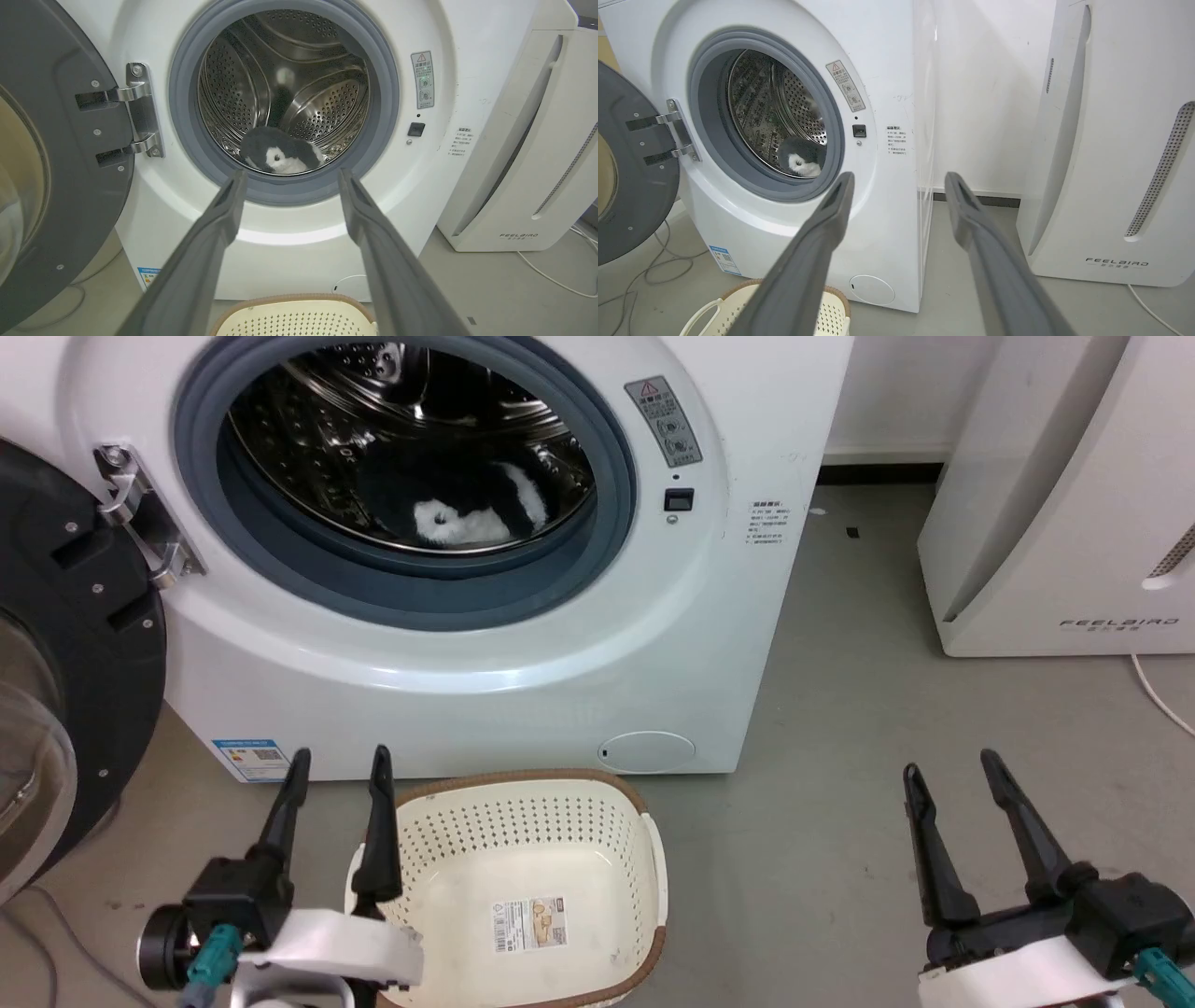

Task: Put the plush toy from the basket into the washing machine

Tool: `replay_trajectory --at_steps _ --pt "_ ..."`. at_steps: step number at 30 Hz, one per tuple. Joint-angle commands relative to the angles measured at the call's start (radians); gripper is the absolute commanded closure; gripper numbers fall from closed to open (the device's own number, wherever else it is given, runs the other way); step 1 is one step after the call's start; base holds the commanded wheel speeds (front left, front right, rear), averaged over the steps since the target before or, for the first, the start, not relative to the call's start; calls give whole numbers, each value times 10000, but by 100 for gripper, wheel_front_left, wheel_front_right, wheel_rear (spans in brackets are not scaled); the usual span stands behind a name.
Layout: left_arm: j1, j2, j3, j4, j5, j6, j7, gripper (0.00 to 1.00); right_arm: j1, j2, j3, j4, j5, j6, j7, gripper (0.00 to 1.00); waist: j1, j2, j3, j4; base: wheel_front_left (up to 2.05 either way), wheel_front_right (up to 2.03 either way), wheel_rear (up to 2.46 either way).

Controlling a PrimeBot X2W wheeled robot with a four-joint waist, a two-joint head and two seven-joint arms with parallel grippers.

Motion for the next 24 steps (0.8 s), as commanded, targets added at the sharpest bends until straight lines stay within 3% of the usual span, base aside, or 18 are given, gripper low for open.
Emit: replay_trajectory --at_steps 1,19,20,24 --pt "245 -143 87 6 225 -137 -54 0 195 13 19 72 2 -9 -44 0 2 0 -106 46 0 0 0" --pt "1157 -1396 982 533 1583 -1300 -55 0 500 13 96 278 105 -9 -44 0 2 0 -382 135 0 0 0" --pt "1052 -1419 984 523 1561 -1335 0 100 357 0 88 251 35 0 0 100 2 0 -383 138 0 0 0" --pt "1047 -1445 998 520 1577 -1360 20 100 348 -2 85 247 25 0 17 100 2 0 -390 143 0 0 0"
